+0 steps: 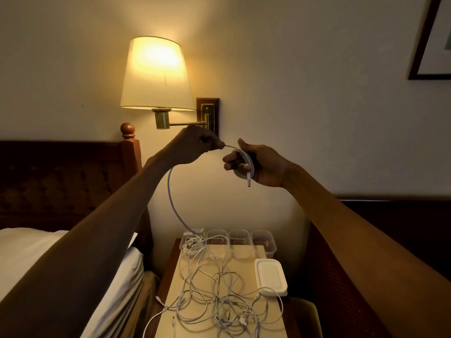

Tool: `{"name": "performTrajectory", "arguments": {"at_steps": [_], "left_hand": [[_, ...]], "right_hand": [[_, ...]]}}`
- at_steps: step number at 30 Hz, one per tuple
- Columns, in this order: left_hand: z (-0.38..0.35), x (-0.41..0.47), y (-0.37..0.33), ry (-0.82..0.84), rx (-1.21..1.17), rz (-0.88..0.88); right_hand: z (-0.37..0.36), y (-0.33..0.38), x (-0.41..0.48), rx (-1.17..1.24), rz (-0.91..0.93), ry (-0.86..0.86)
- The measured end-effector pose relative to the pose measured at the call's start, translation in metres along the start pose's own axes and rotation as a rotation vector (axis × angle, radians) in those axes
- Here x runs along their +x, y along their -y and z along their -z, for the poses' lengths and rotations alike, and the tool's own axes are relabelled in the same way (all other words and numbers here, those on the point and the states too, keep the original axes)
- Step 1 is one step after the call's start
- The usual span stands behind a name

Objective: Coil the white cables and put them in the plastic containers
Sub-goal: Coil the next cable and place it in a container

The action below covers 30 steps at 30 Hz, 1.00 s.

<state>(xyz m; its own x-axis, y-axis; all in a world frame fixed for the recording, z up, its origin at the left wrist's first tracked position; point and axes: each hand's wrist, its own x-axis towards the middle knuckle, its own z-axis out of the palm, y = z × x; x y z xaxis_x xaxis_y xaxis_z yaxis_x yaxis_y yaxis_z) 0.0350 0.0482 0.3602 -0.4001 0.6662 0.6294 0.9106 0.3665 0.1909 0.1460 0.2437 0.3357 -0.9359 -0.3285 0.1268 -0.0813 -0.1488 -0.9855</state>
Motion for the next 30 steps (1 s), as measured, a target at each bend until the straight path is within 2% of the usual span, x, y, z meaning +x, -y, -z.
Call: {"name": "performTrajectory", "arguments": {"at_steps": [3, 6, 10, 14, 16, 19, 23, 26, 27, 30], "left_hand": [[-0.015, -0.01, -0.002, 0.018, 0.008, 0.011], [-0.03, -0.018, -0.015, 0.039, -0.127, 0.133], [-0.047, -0.023, -0.03, 0.181, -0.368, 0.371], [-0.061, -0.032, -0.04, 0.308, -0.401, 0.342], [-0.064, -0.032, -0.045, 0.366, -0.354, 0.33], [-0.058, -0.024, -0.055, 0.424, -0.225, 0.273], [-0.036, -0.012, -0.061, 0.441, 0.004, 0.127], [-0.021, -0.006, -0.057, 0.464, 0.045, 0.05], [-0.016, -0.005, -0.056, 0.472, 0.053, 0.031], [-0.003, 0.0, -0.052, 0.461, 0.089, 0.0]], "right_hand": [[-0.005, 0.005, 0.001, 0.063, 0.077, -0.038], [-0.008, 0.009, 0.002, 0.131, 0.144, -0.123], [-0.009, 0.013, 0.008, 0.222, 0.215, -0.196], [0.001, 0.012, 0.016, 0.207, 0.308, -0.318], [0.006, 0.007, 0.02, 0.075, 0.316, -0.395], [0.013, -0.004, 0.022, -0.314, 0.283, -0.509], [0.012, -0.013, 0.02, -0.614, 0.195, -0.521], [0.003, -0.01, 0.018, -0.822, 0.112, -0.504], [0.002, -0.009, 0.019, -0.849, 0.068, -0.476], [0.003, -0.008, 0.018, -0.727, -0.168, -0.364]]}}
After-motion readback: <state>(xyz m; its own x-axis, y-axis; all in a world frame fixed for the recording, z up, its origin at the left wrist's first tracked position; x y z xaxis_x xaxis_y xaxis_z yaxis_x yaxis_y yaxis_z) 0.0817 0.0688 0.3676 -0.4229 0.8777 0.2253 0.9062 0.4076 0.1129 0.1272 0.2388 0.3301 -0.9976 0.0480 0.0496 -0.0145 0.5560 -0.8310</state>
